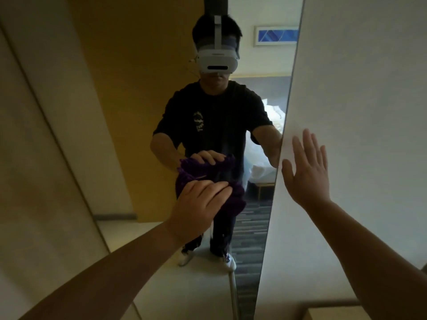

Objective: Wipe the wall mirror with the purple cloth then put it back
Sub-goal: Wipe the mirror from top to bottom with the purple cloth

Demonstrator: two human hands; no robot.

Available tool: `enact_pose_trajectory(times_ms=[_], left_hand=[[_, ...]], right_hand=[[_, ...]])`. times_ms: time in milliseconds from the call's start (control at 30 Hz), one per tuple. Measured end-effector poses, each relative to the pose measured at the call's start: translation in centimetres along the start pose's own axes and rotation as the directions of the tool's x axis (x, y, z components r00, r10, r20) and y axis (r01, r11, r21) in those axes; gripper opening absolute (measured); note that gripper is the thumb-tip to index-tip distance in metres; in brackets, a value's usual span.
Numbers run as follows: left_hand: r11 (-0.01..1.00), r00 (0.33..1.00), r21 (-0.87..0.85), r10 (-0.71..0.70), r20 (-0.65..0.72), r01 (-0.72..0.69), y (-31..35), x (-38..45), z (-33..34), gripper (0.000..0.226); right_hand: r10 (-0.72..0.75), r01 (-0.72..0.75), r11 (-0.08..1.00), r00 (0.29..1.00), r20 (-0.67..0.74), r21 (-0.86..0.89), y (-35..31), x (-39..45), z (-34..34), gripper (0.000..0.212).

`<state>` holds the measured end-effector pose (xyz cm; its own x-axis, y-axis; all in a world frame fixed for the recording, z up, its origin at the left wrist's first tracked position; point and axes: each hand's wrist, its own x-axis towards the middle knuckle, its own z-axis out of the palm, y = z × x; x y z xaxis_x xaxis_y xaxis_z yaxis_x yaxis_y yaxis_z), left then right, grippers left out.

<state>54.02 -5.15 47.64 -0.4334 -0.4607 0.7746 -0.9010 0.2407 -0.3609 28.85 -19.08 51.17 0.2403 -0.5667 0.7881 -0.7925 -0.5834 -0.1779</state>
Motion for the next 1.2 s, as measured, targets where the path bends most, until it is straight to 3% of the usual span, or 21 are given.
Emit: enact_pose_trajectory(times_ms=[333, 567, 900, 1100, 1200], left_hand=[[0.995, 0.994, 0.019, -0.102, 0.047, 0.101, -8.2, -11.4, -6.7, 0.031], [0.986, 0.986, 0.052, -0.157, -0.056, 0.16, -12.3, -15.2, -7.3, 0.039], [0.969, 0.925, 0.132, -0.15, -0.349, 0.208, -11.0, -20.0, -0.5, 0.038], [0.966, 0.895, 0.136, -0.145, -0.422, 0.22, -7.9, -24.9, 3.3, 0.038], [0.958, 0.884, 0.163, -0.142, -0.445, 0.236, -6.6, -27.8, 5.1, 0.04]], right_hand=[[-0.044, 0.043, 0.995, 0.999, 0.016, 0.086, -11.6, -6.8, 2.9, 0.053], [-0.128, 0.131, 0.983, 0.991, -0.031, 0.131, -16.5, -9.2, 6.5, 0.05], [-0.288, 0.327, 0.938, 0.919, -0.268, 0.114, -15.1, -17.5, 14.1, 0.047], [-0.333, 0.375, 0.926, 0.867, -0.37, 0.047, -13.9, -21.9, 18.3, 0.044], [-0.336, 0.347, 0.937, 0.879, -0.338, -0.028, -13.4, -23.1, 20.7, 0.053]])
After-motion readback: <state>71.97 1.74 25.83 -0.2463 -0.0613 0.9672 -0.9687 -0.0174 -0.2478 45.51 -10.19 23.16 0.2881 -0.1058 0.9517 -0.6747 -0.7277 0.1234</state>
